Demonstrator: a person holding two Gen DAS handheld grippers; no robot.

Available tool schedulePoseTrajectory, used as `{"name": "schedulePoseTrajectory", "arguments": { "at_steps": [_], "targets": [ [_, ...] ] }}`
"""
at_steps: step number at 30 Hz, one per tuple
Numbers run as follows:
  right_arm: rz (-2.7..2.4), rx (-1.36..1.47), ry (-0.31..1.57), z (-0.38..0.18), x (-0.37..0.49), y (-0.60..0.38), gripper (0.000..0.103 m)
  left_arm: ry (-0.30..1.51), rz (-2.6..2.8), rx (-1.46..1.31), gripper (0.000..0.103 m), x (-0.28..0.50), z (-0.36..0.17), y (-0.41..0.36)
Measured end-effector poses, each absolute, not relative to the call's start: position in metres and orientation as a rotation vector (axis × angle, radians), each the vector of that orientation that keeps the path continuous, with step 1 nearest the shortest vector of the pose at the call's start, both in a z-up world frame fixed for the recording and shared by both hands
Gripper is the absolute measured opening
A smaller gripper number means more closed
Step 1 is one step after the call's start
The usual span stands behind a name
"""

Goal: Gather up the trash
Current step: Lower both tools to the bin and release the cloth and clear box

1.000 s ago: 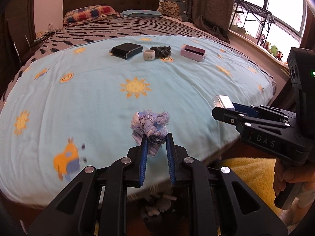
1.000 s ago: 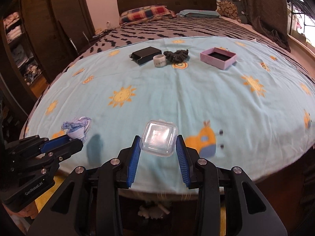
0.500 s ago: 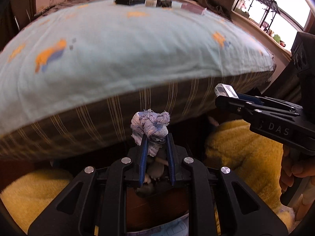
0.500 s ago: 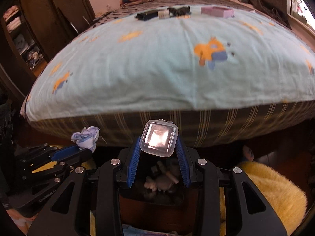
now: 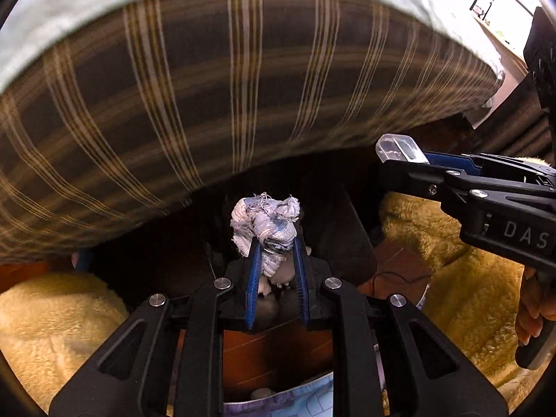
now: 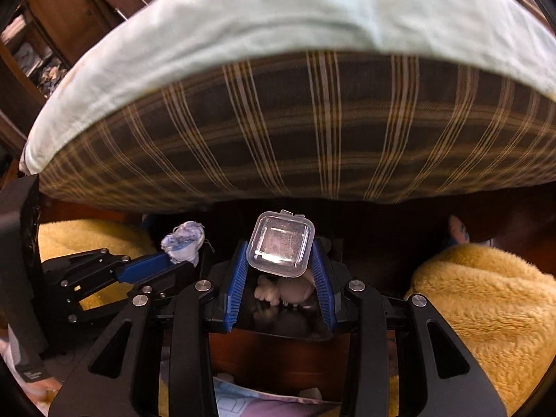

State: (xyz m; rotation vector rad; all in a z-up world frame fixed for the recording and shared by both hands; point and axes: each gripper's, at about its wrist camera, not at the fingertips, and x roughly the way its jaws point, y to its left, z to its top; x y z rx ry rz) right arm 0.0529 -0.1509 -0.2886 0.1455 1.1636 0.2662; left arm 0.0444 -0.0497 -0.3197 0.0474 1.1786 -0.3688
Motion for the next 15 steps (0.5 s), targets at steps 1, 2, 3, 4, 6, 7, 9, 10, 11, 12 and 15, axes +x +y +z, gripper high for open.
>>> {"name": "schedulePoseTrajectory", "arguments": {
  "at_steps": [1,2,3,4,6,7,9,10,11,12,15],
  "targets": [
    [0.265,0.145,1.173,-0.292,0.055,-0.15,0.038,1.185,-0.368,0.047,0.017,0.045,-0.322,-0.05],
    [0.266,0.148,1.181,-0.296,0.056,-0.149,0.038,1.194,-0.368,0.046,0.017,0.047,-0.325,-0.05],
    [0.268,0.151,1.188,-0.299,0.057,-0.149,0.038,1.199,-0.367,0.045,0.017,0.047,-0.327,-0.05],
    [0.269,0.154,1.195,-0.301,0.059,-0.148,0.038,1.206,-0.366,0.043,0.017,0.049,-0.329,-0.05],
    [0.272,0.156,1.209,-0.305,0.063,-0.148,0.038,1.217,-0.364,0.038,0.018,0.052,-0.333,-0.05],
    [0.273,0.158,1.213,-0.307,0.065,-0.148,0.038,1.223,-0.363,0.037,0.018,0.054,-0.335,-0.05],
    [0.271,0.163,1.219,-0.309,0.068,-0.149,0.039,1.237,-0.364,0.036,0.021,0.055,-0.339,-0.05],
    [0.269,0.164,1.221,-0.309,0.069,-0.149,0.039,1.241,-0.365,0.034,0.021,0.052,-0.34,-0.045],
    [0.267,0.163,1.223,-0.311,0.07,-0.15,0.039,1.243,-0.365,0.031,0.021,0.051,-0.341,-0.045],
    [0.266,0.16,1.226,-0.312,0.072,-0.15,0.039,1.247,-0.365,0.029,0.021,0.052,-0.342,-0.045],
    [0.255,0.165,1.231,-0.313,0.075,-0.154,0.041,1.248,-0.358,0.025,0.025,0.052,-0.341,-0.04]
  ]
}}
